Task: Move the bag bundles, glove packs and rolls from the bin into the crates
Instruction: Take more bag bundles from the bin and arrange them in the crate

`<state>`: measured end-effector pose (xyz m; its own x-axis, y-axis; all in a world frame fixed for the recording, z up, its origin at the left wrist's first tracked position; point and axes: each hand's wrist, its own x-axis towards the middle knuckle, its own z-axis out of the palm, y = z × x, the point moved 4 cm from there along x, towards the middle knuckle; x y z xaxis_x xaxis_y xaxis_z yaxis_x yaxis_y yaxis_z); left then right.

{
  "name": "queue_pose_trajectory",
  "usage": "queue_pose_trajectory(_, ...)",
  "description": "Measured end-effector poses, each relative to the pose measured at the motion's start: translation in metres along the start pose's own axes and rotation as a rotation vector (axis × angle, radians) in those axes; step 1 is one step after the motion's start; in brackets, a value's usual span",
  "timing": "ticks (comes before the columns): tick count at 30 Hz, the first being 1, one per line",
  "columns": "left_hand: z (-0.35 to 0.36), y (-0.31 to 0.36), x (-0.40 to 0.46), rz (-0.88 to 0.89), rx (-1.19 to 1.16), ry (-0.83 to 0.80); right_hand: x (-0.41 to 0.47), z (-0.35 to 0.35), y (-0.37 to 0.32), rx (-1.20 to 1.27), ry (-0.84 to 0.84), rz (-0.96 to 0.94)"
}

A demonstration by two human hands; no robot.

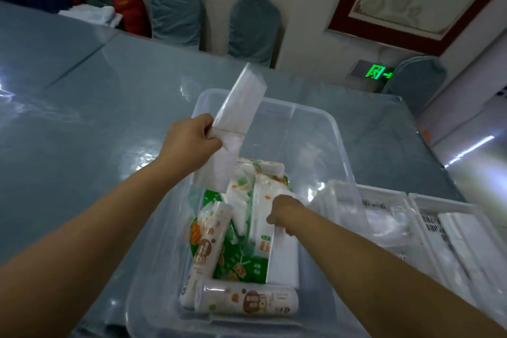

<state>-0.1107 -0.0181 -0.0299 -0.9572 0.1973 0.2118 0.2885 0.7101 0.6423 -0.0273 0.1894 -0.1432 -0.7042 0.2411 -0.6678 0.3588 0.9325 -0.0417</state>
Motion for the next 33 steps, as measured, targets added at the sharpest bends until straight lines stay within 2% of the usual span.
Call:
queue_pose_trajectory(3, 0.002, -0.008, 0.0, -0.01, -0.072, -0.01, 0.005, 0.025, 0.009, 0.17, 0.117, 0.111)
queue_pose_trajectory(6, 0.003, -0.011, -0.001, -0.014, -0.12, -0.003, 0.005, 0.028, 0.012, 0.262, 0.179, 0.136)
queue_pose_trajectory(15, 0.0, -0.008, -0.004, -0.016, -0.168, -0.035, -0.004, 0.026, 0.019, 0.198, 0.181, 0.155)
queue_pose_trajectory(18, 0.0, -0.007, -0.005, -0.017, -0.171, -0.038, -0.006, 0.017, 0.024, 0.272, 0.217, 0.151)
queue_pose_trajectory(23, -0.002, -0.004, -0.007, -0.039, -0.191, -0.048, -0.031, -0.033, 0.021, 0.133, 0.507, 0.02)
queue_pose_trajectory(25, -0.004, -0.002, -0.008, -0.047, -0.204, -0.062, -0.049, -0.056, 0.016, 0.276, 0.642, -0.082)
queue_pose_trajectory(28, -0.009, 0.003, -0.009, -0.041, -0.186, -0.04, -0.086, -0.09, 0.008, 0.735, 0.807, -0.243)
queue_pose_trajectory(31, -0.013, 0.02, -0.012, 0.013, -0.26, 0.01, -0.127, -0.114, -0.003, 1.218, 0.837, -0.504)
queue_pose_trajectory(33, -0.01, 0.036, -0.02, -0.001, -0.441, -0.032, -0.14, -0.122, -0.008, 1.332, 0.831, -0.584)
